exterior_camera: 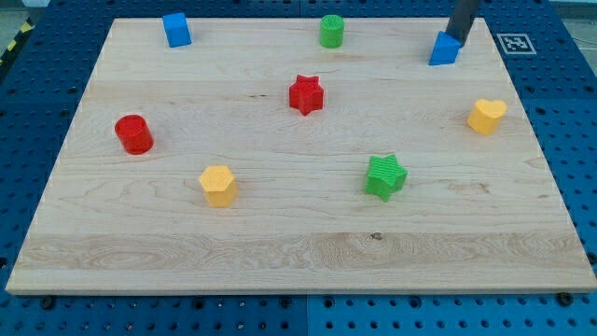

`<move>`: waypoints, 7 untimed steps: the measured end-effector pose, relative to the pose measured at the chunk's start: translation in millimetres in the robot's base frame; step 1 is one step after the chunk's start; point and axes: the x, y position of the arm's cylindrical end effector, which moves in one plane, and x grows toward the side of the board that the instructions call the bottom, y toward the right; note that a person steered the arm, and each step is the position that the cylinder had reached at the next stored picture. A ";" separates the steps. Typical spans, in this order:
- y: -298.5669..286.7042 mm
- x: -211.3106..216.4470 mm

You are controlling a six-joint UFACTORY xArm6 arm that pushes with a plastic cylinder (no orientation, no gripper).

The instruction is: Place arm in between green circle and blue cube

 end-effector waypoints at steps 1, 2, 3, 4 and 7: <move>-25.1 8.7; -31.1 21.6; -32.9 37.1; -42.4 41.5; -89.4 21.0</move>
